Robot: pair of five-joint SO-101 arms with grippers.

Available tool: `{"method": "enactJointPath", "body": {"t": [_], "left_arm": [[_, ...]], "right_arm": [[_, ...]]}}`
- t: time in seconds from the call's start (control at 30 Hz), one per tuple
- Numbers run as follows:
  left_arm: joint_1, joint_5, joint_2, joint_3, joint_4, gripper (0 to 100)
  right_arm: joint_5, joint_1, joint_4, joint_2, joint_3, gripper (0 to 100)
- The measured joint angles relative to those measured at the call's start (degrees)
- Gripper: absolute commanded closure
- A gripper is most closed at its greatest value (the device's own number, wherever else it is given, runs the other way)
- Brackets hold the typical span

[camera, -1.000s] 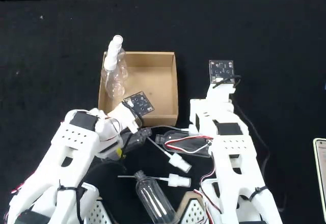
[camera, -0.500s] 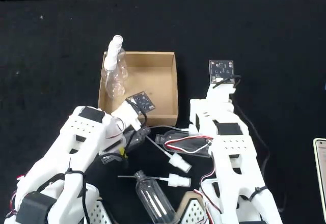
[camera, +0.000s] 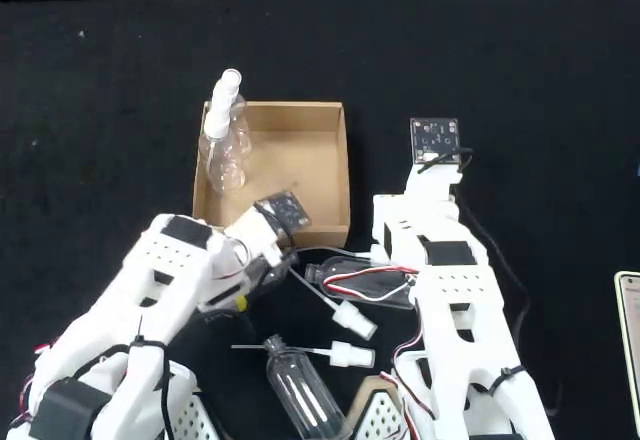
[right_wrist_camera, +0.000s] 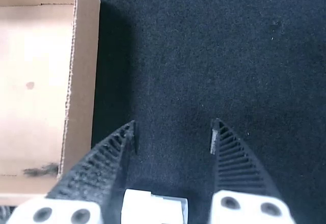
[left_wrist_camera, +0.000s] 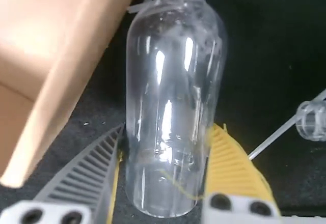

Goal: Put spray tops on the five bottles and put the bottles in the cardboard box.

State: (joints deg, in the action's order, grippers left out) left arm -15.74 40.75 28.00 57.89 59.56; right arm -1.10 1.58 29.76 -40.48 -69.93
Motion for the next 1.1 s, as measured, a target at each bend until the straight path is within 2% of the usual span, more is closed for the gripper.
{"method": "enactJointPath", "body": {"t": [0.13,0.33,0.43,0.5,0.63,0.9,1.1], "left_arm": [[-0.97,0.0,0.0,-1.67,5.01,86],[-0.97,2.37,-0.09,-16.09,25.58,86],[3.6,5.63,-0.09,-26.11,35.69,87],[8.62,6.68,-0.09,-32.09,38.86,87],[21.19,7.38,-0.09,-38.07,40.35,87],[44.48,10.9,-1.32,-39.56,40.09,86],[65.93,10.99,-8.35,-34.02,24.7,86]], "right_arm": [[0.0,0.0,0.0,0.0,0.0,79.0],[0.0,0.0,0.0,0.0,0.0,79.0],[0.0,0.0,0.0,0.0,0.0,79.0],[0.0,0.0,0.0,0.0,0.0,79.0],[0.0,0.0,0.0,0.0,0.0,79.0],[0.0,0.0,0.0,0.0,0.0,79.0],[0.0,0.0,0.0,0.0,0.0,79.0]]}}
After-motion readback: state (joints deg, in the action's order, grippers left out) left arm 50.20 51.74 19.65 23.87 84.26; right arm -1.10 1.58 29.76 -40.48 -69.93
